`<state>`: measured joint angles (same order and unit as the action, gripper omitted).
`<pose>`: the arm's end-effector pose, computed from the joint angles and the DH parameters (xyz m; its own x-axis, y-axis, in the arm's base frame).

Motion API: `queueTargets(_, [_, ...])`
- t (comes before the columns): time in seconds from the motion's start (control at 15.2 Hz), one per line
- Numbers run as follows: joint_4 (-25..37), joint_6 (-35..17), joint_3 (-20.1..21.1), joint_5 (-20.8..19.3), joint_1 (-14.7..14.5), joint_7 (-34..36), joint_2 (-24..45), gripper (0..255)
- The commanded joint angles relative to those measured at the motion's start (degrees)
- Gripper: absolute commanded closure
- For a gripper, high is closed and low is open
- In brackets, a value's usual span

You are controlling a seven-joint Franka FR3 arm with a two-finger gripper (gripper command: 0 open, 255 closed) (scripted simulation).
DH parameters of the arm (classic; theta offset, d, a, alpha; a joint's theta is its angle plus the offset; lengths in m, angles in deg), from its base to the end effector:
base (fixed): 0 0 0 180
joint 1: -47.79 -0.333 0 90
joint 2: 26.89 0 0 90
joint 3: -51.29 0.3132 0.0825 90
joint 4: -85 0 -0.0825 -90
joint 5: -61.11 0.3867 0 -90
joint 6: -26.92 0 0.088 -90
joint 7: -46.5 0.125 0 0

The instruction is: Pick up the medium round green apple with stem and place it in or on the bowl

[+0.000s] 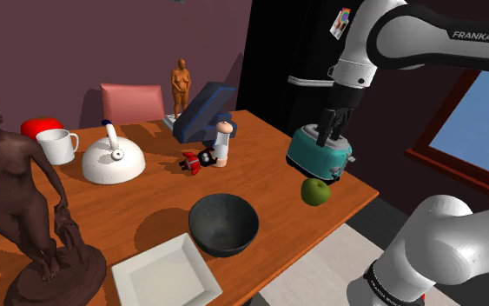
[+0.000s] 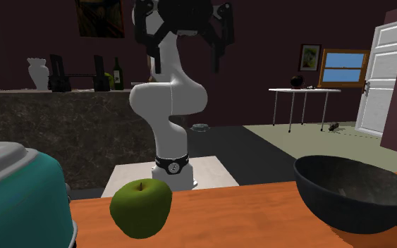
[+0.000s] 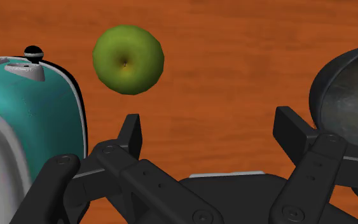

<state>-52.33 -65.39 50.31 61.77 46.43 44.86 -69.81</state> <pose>0.3224 0.0026 0.5429 0.9986 0.0398 -0.0360 0.0389 -0.9990 -0.0242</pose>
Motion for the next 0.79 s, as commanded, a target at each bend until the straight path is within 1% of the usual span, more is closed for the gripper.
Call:
queueTargets(0.0, [0.0, 0.0, 0.0, 0.0, 0.0, 0.0, 0.0, 0])
queueTargets(0.4, [-15.59, -13.04, -3.4, -4.05, 2.52, -3.69, -8.24, 0])
queueTargets(0.73, [-26.85, -25.17, -7.48, -8.31, 5.94, -7.26, -12.26, 0])
